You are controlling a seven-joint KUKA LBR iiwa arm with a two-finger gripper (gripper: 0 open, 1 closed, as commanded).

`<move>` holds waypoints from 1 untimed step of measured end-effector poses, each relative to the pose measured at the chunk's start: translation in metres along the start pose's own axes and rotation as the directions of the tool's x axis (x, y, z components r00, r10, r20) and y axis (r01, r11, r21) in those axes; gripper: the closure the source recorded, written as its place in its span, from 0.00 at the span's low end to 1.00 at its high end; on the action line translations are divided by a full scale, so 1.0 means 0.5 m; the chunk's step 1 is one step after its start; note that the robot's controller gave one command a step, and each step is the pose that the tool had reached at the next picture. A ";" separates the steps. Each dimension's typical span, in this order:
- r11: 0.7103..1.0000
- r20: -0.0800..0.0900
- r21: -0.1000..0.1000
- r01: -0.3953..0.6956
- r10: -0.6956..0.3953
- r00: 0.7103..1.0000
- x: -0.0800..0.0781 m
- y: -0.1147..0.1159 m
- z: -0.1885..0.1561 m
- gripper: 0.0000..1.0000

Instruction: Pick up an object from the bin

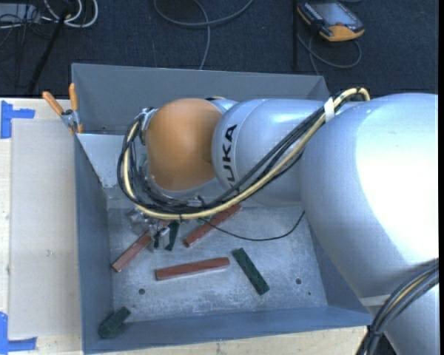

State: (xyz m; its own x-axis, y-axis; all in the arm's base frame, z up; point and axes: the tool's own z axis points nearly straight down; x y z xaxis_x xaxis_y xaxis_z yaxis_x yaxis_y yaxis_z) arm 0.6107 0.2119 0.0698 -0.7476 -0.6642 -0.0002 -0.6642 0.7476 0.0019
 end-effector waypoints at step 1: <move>0.999 0.007 0.006 0.036 -0.036 0.999 0.076 -0.001 -0.244 1.00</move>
Offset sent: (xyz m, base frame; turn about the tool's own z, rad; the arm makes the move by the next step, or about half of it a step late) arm -0.0292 -0.0262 0.1172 -0.0394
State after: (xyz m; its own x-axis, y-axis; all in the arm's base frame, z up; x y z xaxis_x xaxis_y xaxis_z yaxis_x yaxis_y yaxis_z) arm 0.5830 0.1861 0.1918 -0.7231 -0.6907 -0.0077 -0.6907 0.7231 -0.0037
